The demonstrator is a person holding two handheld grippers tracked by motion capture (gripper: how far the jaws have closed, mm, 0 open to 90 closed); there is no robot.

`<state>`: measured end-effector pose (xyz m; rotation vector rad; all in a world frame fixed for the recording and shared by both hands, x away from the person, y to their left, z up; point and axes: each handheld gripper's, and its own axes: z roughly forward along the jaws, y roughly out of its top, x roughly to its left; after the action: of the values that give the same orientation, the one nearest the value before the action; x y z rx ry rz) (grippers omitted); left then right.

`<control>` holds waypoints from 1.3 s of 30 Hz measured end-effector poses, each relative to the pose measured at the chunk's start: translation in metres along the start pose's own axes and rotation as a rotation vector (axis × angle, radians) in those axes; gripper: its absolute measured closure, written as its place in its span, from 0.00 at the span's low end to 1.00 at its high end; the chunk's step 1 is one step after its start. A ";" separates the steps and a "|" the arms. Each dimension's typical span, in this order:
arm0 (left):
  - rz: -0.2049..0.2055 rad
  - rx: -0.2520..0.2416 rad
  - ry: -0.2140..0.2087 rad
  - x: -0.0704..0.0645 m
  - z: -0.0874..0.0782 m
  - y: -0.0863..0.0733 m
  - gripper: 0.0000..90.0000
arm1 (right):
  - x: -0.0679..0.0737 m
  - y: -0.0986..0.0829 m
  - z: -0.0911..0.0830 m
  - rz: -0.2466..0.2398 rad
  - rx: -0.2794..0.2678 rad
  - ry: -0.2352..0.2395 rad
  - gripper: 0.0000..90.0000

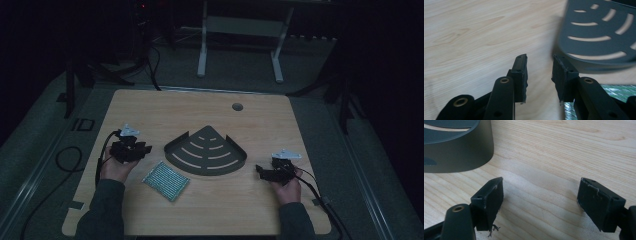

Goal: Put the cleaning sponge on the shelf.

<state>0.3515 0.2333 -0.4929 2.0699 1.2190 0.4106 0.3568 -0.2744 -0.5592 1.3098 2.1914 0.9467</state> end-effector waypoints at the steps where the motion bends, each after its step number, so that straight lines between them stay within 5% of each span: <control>1: 0.008 0.002 -0.012 -0.002 -0.001 0.000 0.73 | 0.000 0.000 0.000 0.000 0.000 0.000 0.23; 3: 0.035 0.017 -0.058 -0.009 -0.002 0.001 0.76 | 0.000 0.000 0.000 0.000 0.000 0.000 0.23; 8: 0.067 0.044 -0.093 -0.019 0.002 -0.001 0.79 | 0.000 0.000 0.000 0.000 0.001 0.000 0.23; 13: 0.087 0.091 -0.110 -0.026 0.014 -0.007 0.99 | 0.000 0.000 0.000 -0.001 0.001 0.000 0.23; 29: 0.185 0.210 -0.142 -0.052 0.034 -0.013 1.00 | 0.000 0.000 0.000 0.000 0.001 0.000 0.23; 39: 0.158 0.208 -0.144 -0.046 0.026 -0.022 1.00 | 0.000 0.000 0.000 0.000 0.001 0.000 0.23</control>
<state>0.3288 0.1911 -0.5236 2.3394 1.0546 0.2087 0.3567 -0.2745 -0.5591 1.3095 2.1922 0.9459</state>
